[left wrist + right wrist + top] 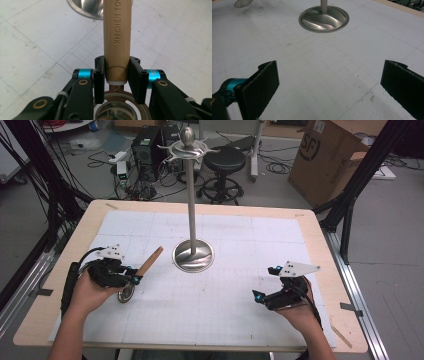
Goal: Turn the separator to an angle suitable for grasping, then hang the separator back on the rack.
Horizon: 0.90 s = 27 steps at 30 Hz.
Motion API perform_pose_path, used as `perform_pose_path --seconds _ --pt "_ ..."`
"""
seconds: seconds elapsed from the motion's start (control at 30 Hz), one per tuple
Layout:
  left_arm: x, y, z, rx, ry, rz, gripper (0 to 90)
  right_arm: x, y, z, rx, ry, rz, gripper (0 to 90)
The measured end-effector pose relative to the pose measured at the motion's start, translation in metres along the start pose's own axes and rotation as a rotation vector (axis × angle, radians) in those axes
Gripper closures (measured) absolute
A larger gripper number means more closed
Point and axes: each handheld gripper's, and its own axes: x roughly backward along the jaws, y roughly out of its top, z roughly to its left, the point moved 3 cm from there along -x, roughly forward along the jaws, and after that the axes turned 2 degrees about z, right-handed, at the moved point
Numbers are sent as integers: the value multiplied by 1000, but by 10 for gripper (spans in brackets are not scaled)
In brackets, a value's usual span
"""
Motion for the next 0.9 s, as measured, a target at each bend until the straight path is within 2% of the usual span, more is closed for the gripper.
perform_pose_path --seconds 0.23,0.3,0.4,0.57,0.63,0.77,0.9 --pt "6 2 -1 -26 -30 -80 689 1 -1 -2 -11 -1 -9 4" --pt "7 2 -1 -9 -24 -90 689 1 -2 -1 -6 -2 -1 5" --pt "10 3 -3 -6 -27 -118 689 1 -2 0 3 3 3 5" --pt "17 9 -7 -4 -62 -227 689 5 0 1 5 2 -16 5" --pt "19 11 -8 1 -76 -254 689 5 0 1 7 2 -13 5" --pt "22 13 -11 -15 -80 -286 689 4 -1 1 4 6 -8 5" --pt "25 18 -16 -26 -101 -313 689 2 1 2 11 9 -13 5"
